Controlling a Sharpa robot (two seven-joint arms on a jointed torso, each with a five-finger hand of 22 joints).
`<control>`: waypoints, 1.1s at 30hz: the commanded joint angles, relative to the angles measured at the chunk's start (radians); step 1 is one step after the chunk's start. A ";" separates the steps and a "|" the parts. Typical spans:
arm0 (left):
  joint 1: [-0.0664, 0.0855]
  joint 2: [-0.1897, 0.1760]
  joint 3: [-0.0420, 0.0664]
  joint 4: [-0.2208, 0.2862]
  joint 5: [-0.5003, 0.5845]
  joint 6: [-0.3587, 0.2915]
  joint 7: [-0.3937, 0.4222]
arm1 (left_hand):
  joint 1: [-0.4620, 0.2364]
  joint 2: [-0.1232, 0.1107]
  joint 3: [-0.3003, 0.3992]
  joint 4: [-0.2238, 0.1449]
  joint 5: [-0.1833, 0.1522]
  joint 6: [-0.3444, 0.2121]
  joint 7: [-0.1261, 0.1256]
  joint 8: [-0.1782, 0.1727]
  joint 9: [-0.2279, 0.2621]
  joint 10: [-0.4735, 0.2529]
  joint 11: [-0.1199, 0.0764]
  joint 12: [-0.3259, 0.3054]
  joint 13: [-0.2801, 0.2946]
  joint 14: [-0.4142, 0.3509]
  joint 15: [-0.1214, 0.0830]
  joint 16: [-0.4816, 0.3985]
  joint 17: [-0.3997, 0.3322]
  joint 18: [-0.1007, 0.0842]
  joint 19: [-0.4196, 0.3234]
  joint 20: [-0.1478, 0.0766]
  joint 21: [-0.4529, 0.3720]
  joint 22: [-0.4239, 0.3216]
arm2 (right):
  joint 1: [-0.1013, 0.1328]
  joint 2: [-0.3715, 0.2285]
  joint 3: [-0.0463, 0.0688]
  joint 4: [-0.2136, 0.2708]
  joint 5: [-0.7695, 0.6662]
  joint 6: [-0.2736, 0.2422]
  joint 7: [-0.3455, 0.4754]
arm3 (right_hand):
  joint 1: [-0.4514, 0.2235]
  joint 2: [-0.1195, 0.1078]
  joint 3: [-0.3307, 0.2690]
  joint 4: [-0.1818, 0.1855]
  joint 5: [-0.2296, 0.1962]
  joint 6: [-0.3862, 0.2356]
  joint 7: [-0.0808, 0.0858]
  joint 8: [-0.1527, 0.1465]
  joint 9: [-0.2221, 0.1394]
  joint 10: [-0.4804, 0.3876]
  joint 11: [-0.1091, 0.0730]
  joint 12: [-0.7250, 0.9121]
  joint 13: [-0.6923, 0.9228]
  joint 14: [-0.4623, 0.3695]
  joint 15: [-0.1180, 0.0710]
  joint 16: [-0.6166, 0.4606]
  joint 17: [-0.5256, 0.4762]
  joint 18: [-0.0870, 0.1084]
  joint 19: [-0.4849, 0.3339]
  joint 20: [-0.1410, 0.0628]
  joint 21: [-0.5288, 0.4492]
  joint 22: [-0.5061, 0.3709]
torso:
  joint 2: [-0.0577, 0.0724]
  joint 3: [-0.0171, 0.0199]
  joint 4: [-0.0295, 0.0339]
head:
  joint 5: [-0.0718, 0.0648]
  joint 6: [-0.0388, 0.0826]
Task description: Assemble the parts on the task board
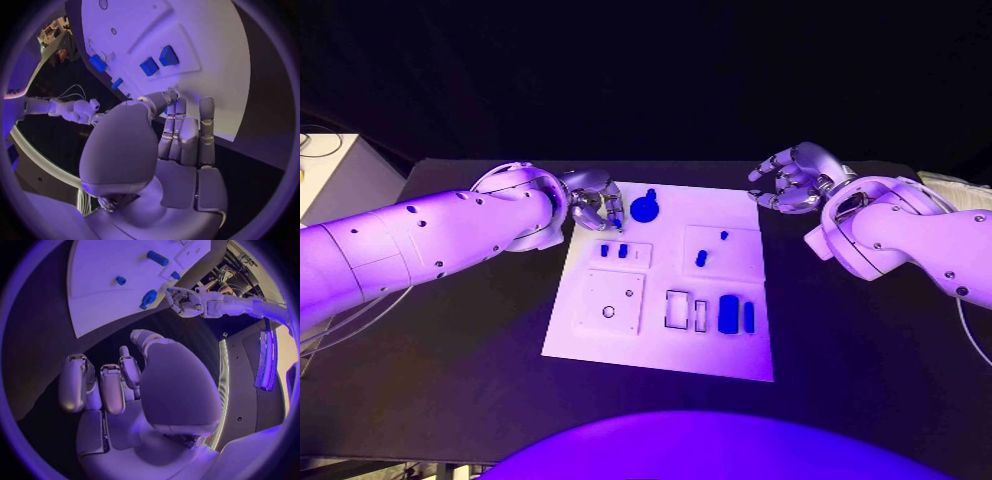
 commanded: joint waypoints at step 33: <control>-0.001 0.000 0.000 0.013 0.005 0.050 -0.011 | -0.009 0.005 -0.004 -0.004 -0.003 0.015 -0.003 -0.002 0.005 0.013 -0.002 -0.008 -0.002 0.005 -0.002 0.004 -0.003 0.016 0.001 -0.006 -0.002 -0.002 | -0.002 0.000 0.000 0.001 -0.007 0.005 0.007 | -0.011 -0.005 0.010 -0.005 0.003 -0.007 0.002 0.006 0.000 -0.006 -0.001 0.001 -0.001 0.055 -0.005 -0.004 0.099 0.020 -0.003 0.000 -0.004 0.113 | 0.001 0.0008 0.0001 | -0.001 0.000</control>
